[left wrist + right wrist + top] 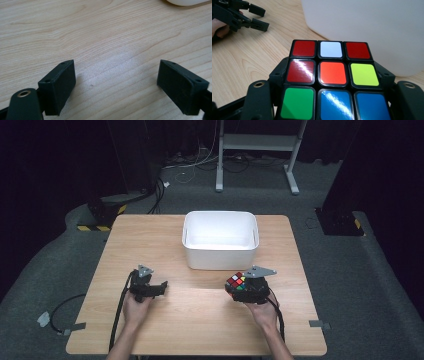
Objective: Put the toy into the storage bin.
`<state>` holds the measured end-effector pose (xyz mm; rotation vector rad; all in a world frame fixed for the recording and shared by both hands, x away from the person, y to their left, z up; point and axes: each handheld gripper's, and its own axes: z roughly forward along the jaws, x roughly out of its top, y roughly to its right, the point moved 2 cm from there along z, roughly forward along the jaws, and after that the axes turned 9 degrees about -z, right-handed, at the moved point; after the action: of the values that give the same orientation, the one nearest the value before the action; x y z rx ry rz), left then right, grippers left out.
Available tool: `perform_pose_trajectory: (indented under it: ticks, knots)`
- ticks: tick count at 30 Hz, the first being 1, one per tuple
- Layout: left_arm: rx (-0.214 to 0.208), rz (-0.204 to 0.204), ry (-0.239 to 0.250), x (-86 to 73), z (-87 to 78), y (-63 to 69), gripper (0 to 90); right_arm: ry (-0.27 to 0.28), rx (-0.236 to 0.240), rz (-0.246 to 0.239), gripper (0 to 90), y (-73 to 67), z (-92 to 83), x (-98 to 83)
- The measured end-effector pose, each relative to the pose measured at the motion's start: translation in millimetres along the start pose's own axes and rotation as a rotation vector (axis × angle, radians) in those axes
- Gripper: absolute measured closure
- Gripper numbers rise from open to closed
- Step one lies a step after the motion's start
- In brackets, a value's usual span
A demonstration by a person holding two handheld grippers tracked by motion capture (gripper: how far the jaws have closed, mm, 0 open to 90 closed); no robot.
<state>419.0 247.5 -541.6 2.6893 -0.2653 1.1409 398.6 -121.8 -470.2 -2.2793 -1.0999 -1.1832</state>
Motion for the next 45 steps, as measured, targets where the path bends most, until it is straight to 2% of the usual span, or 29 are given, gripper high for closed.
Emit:
perform_pose_trajectory:
  ticks: [4,9,13,16,25,32,37,42,45]
  knots:
    - [0.000,0.000,0.000,0.0,0.0,0.0,15.5,0.007,0.014,0.012,33.3,1.7,-0.8,0.8]
    - [0.001,0.000,0.000,0.0,0.0,0.1,15.5,-0.018,-0.002,-0.021,33.2,0.6,-6.0,7.3]
    - [0.000,0.002,-0.001,-0.1,-0.2,0.2,15.6,0.013,0.008,-0.008,33.2,2.7,-7.9,12.2]
    - [0.000,0.002,-0.001,-0.2,-0.2,0.2,15.6,0.015,0.015,0.008,33.2,5.2,-5.6,12.0]
    - [0.000,0.002,-0.001,-0.1,-0.2,0.2,15.6,0.032,0.047,-0.012,33.3,4.0,-11.3,21.6]
    - [0.001,0.002,-0.001,-0.1,-0.1,0.2,15.6,0.022,0.052,-0.013,33.4,7.8,-8.6,22.8]
    - [0.001,0.002,-0.002,-0.1,-0.2,0.2,15.5,0.023,0.048,-0.034,33.3,6.9,-14.3,30.4]
    - [0.002,0.002,-0.002,-0.2,-0.2,0.4,15.5,0.028,0.060,-0.025,33.4,9.5,-17.4,35.1]
    - [0.002,0.002,-0.002,-0.2,-0.2,0.4,15.5,0.024,0.063,-0.036,33.4,9.2,-18.4,37.2]
